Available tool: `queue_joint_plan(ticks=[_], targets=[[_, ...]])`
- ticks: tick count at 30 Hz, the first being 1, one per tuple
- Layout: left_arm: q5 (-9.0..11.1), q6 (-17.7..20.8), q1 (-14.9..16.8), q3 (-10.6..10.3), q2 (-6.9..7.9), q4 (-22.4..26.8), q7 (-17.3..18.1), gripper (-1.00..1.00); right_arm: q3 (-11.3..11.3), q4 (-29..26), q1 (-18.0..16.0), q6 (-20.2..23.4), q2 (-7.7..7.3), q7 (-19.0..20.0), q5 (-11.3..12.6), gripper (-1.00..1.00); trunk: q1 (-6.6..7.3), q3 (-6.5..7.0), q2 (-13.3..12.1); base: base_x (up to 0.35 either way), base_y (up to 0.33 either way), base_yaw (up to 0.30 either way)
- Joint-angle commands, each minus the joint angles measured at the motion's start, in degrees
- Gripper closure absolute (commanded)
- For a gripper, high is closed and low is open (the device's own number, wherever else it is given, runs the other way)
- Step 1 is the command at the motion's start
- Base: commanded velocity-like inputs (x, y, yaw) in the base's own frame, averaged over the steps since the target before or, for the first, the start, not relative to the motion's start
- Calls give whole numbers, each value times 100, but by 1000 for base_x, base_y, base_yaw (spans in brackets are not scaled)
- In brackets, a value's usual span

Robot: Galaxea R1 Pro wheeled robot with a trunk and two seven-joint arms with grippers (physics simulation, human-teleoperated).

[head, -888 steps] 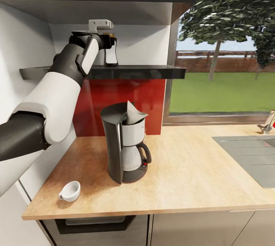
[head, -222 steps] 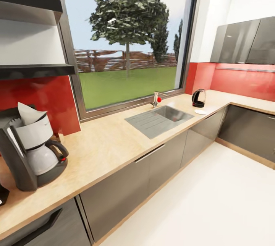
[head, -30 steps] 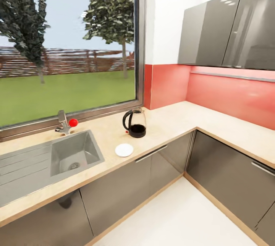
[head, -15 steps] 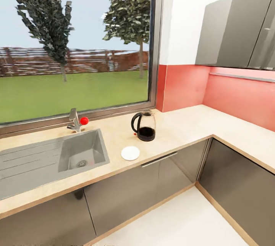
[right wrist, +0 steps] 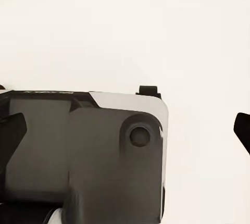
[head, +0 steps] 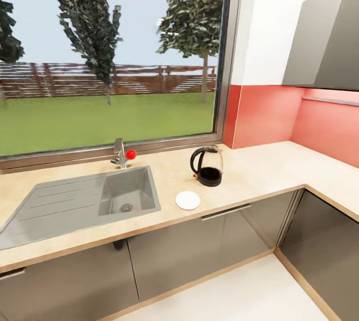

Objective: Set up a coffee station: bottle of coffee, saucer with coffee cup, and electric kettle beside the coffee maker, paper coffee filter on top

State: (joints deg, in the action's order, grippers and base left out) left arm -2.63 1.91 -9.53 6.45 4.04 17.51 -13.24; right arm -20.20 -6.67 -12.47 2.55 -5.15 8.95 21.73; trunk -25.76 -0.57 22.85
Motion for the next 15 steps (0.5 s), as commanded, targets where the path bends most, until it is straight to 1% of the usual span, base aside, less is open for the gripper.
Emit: queue_joint_plan(ticks=[1,6,15], targets=[[-27,20,-5,23,-3,16,-3,-100,-45,-9,-1,27,-4,10,59,-100,-3,-6,7,0,0,127],[-34,33,-5,10,7,20,-3,-100,-59,-9,-1,20,-4,4,46,-100,-3,-6,7,0,0,49],[-42,38,-5,-3,28,25,-3,-100,-74,-29,-1,25,-4,10,28,-100,-3,-6,7,0,0,5]])
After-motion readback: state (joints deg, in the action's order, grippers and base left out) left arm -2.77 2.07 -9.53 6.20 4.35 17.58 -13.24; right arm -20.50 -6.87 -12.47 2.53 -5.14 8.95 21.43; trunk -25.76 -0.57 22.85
